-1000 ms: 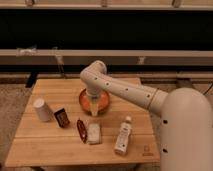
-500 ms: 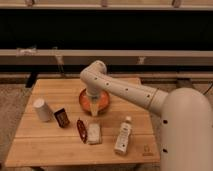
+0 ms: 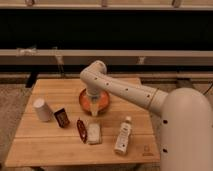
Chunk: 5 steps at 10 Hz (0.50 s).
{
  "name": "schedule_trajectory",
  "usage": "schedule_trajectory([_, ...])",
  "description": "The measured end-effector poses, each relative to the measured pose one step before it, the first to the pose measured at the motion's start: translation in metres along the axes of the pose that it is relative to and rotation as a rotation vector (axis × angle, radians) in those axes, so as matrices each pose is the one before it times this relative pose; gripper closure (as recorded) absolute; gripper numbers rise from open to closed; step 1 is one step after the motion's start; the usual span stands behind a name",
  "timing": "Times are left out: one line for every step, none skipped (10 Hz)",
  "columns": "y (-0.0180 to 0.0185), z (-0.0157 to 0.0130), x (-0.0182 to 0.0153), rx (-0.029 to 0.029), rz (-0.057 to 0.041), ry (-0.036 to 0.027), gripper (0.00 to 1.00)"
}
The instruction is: Place the ceramic cup over the eraser
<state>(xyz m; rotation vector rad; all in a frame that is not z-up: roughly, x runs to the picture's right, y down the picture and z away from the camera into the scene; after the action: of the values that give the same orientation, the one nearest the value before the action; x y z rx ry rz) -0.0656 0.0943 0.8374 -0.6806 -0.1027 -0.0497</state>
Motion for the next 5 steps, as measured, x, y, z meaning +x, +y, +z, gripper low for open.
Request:
schedule_trajectory([0.00002, 0.00004, 0.00001, -0.00006, 0.00000, 0.00002, 0.20])
schedule_trajectory([-0.00045, -0.00026, -0.00020, 0.00057, -0.00103, -0.00026, 0.20])
schedule_trajectory([-0.00044, -0.00013, -0.00052, 0.00068, -0.00539, -0.00062, 0.20])
schedule_trajectory([-0.00492, -0.00178, -0.00056, 0.00665, -0.01414, -0.00309, 0.20])
schedule_trajectory([-0.00959, -0.00265, -0.00438, 0.01035, -0.01986, -0.00481, 0.20])
